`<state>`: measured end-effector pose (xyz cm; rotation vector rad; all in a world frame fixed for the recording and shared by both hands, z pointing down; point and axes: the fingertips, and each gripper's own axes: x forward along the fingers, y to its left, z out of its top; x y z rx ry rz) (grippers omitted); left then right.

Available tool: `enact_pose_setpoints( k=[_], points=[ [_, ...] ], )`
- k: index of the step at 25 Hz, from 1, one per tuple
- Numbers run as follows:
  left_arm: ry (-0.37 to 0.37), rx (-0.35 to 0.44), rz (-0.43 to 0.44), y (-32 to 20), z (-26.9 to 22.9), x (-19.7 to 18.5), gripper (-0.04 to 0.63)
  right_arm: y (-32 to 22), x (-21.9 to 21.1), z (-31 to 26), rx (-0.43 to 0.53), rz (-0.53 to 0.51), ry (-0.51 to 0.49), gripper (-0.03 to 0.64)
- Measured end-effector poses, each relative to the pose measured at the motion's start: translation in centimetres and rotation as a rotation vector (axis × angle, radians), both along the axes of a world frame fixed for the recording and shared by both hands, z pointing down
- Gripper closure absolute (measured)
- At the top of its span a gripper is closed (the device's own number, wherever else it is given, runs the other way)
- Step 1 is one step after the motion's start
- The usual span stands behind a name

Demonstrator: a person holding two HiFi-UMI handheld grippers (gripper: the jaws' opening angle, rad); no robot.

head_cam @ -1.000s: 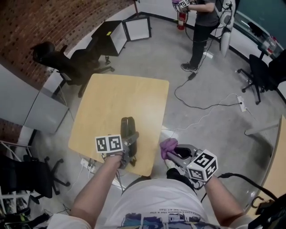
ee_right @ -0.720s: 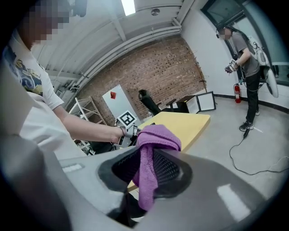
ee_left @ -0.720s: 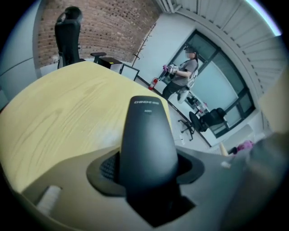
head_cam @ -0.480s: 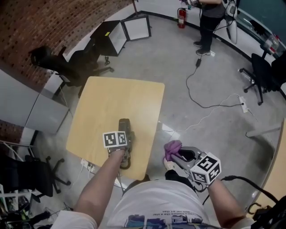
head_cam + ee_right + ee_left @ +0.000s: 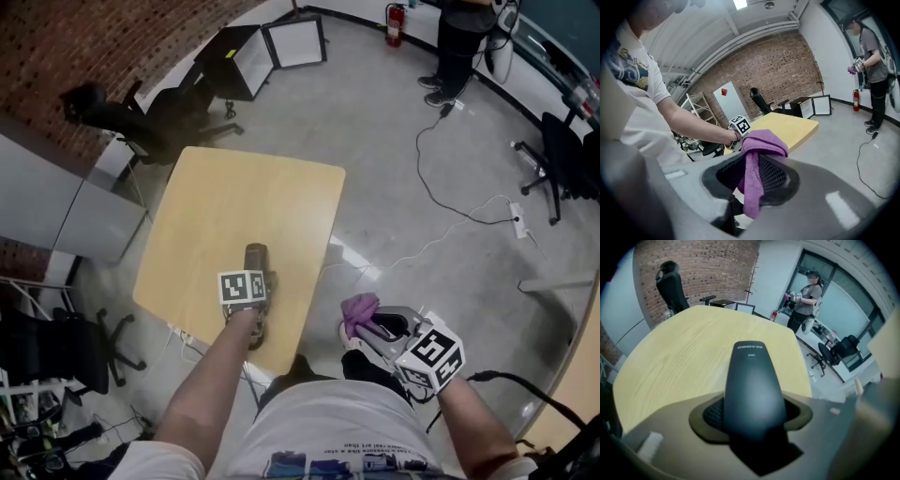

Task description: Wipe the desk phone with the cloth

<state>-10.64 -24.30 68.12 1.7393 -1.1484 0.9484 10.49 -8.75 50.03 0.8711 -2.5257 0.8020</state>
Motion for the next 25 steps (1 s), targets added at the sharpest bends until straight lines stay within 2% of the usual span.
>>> enact_pose_setpoints(
  k=[3,9,15,21,25],
  points=[
    [-0.036,0.003,0.014,0.2,0.0,0.2,0.281,0.1,0.0,0.0,-0.001,-0.027,-0.009,0.526],
    [-0.077,0.004,0.026,1.3,-0.2,0.3,0.161,0.5,0.6,-0.3,0.009,-0.08,-0.02,0.526],
    [-0.12,0.107,0.093,4.0,-4.2,-1.0,0.127,1.0,-0.1,1.2,0.01,-0.157,-0.009,0.526],
    [-0.053,0.186,0.09,8.9,-8.3,-2.5,0.126,1.3,-2.3,1.0,0.057,-0.207,0.008,0.526],
    [0.045,0.239,0.072,13.4,-11.8,-3.4,0.127,2.8,-4.4,0.1,0.094,-0.254,0.034,0.527]
  ],
)
